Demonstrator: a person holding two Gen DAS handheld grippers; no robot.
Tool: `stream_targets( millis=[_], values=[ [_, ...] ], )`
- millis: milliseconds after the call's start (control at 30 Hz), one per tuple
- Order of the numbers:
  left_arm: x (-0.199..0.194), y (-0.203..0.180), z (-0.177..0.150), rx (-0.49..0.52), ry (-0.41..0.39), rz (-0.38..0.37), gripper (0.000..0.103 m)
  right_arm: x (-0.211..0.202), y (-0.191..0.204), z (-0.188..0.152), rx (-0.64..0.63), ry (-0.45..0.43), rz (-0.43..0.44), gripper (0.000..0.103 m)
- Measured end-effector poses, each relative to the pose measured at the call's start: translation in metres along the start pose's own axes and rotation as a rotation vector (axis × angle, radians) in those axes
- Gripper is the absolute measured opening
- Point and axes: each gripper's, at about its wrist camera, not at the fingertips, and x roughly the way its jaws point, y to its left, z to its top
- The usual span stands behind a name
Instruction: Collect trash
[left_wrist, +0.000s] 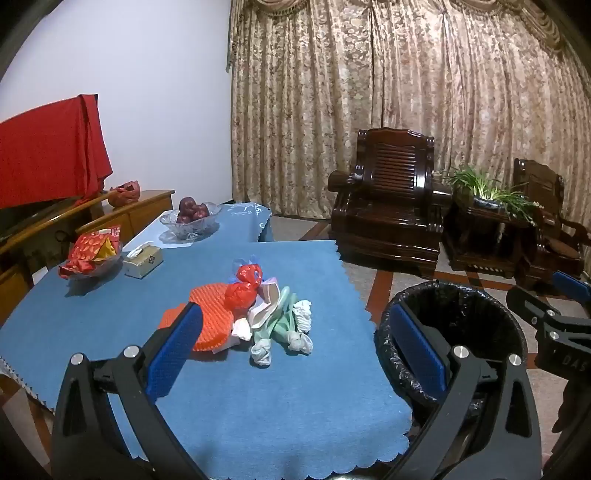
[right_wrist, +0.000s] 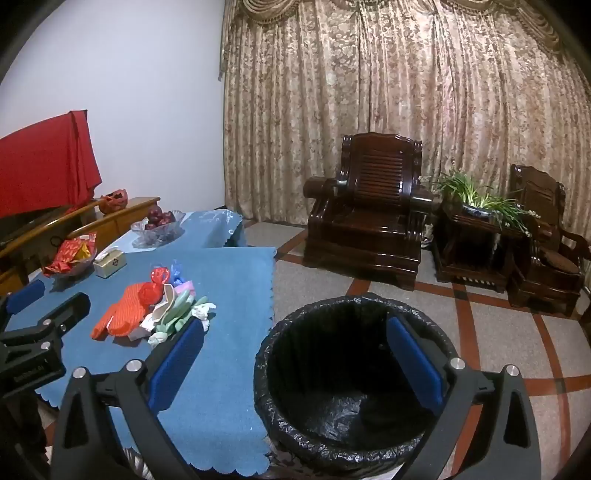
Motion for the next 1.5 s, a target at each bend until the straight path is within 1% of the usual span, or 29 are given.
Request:
stream_targets(
  millis=[1500],
  values=[
    [-0.0002,0.0004,0.0001,0.001,0.0,0.001,0.098,0.0015,0.0007,-0.0004,-0.001,0.001,0.0,0.097]
  ],
)
